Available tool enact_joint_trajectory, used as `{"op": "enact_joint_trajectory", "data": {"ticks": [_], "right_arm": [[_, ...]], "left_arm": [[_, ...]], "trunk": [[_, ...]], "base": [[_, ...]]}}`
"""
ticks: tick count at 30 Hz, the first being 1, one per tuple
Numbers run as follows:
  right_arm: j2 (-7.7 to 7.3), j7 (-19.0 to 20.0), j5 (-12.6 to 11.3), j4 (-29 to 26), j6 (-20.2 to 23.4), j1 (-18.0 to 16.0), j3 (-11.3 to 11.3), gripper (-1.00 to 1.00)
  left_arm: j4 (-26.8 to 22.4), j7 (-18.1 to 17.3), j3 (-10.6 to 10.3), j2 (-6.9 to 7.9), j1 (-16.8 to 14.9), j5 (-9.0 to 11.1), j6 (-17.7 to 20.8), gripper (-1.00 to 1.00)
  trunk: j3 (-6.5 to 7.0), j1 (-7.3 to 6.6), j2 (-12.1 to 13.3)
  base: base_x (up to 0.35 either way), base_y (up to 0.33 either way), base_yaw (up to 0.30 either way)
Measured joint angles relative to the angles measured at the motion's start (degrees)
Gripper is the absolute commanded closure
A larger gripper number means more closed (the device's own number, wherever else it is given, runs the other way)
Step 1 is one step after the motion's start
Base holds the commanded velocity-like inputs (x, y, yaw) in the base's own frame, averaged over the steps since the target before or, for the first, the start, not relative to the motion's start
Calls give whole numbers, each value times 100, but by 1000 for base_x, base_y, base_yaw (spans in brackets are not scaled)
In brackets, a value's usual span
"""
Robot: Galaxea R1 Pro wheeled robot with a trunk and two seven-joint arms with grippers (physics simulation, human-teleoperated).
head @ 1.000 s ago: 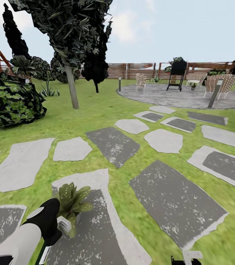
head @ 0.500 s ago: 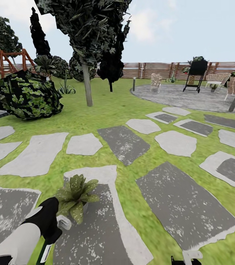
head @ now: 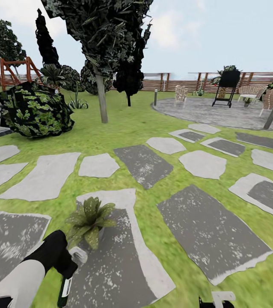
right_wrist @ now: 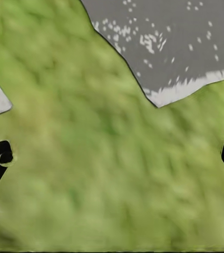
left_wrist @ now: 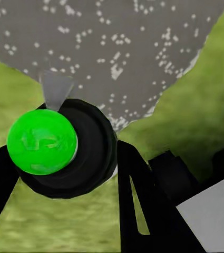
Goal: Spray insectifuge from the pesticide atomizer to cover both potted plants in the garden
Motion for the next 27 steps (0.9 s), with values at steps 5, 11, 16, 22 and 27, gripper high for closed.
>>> {"op": "enact_joint_trajectory", "data": {"ticks": [5,11,16,22,27], "right_arm": [[-17,34,30,-64,8,0,54,-100],[-71,658,902,-1172,18,-1,529,-100],[-74,1799,1692,-1828,22,-4,567,-100],[-78,3066,2272,-2400,42,-24,564,-100],[-79,4246,2307,-2684,48,-36,560,-100]], "left_arm": [[13,410,420,31,305,396,-1518,100],[22,620,606,45,484,458,-3731,100],[23,588,566,28,491,500,-4468,100],[39,237,380,-35,473,434,-4603,100],[63,-299,50,-39,464,399,-4591,100]], "trunk": [[0,0,0],[0,-2,0],[0,-4,0],[0,-4,0],[0,-4,0]], "base": [[-336,0,0],[-238,0,0],[-18,0,0],[-1,0,0],[0,0,0]]}}
